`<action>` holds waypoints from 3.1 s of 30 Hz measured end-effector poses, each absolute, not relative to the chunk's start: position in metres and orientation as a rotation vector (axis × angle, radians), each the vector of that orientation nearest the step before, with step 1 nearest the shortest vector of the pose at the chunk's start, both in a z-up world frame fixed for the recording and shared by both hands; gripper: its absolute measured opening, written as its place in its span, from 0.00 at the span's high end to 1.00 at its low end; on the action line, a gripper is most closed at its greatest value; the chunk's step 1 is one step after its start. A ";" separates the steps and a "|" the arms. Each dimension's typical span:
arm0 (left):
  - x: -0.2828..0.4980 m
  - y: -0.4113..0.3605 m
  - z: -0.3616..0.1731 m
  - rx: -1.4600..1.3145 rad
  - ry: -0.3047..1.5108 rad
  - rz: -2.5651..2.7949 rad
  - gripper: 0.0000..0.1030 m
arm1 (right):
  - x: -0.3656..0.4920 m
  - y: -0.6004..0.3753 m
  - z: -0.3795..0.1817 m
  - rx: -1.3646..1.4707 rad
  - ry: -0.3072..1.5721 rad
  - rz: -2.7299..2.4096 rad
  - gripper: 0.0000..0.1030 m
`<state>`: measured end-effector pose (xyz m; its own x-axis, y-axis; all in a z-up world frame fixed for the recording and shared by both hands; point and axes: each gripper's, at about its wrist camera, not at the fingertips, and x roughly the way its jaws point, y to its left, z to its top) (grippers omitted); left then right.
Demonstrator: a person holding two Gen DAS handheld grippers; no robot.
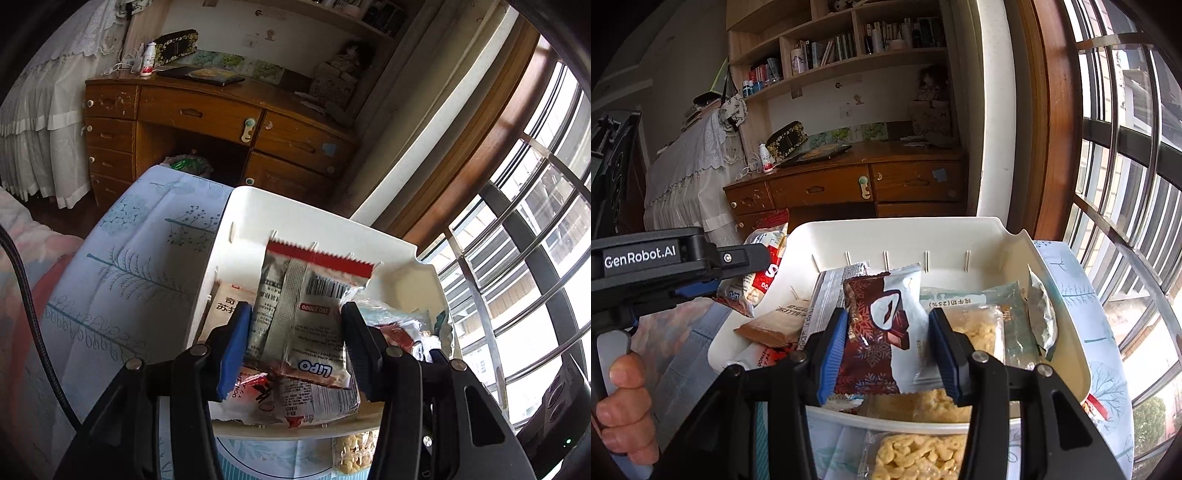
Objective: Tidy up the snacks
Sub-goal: 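Carry the LIPO and brown packets into the white tray and open both tools, then withdraw both tools from the white tray, then move the left tool to the clear puffed-snack bag while the right tool moves to the green pastry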
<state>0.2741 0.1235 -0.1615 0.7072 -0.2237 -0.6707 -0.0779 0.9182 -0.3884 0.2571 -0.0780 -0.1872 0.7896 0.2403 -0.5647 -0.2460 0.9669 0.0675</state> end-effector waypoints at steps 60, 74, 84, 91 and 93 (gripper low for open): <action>0.145 0.114 -0.196 -0.409 1.171 -0.189 0.12 | 0.093 -0.146 -0.198 0.094 0.690 -0.258 0.19; 0.181 0.031 -0.229 -0.462 1.317 -0.064 0.02 | 0.121 -0.207 -0.229 -0.039 0.810 -0.126 0.09; 0.217 -0.022 -0.248 -0.330 1.405 -0.027 0.02 | 0.142 -0.228 -0.252 -0.194 0.864 0.020 0.08; 0.240 -0.040 -0.263 -0.247 1.456 0.019 0.02 | 0.153 -0.231 -0.264 -0.247 0.880 0.106 0.08; 0.247 -0.044 -0.268 -0.232 1.469 0.025 0.02 | 0.155 -0.232 -0.266 -0.259 0.884 0.128 0.08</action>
<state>0.2467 -0.0441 -0.2677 0.1056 -0.1251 -0.9865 -0.1579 0.9774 -0.1408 0.1548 -0.2324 -0.2664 0.6292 0.0036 -0.7772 -0.2162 0.9613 -0.1706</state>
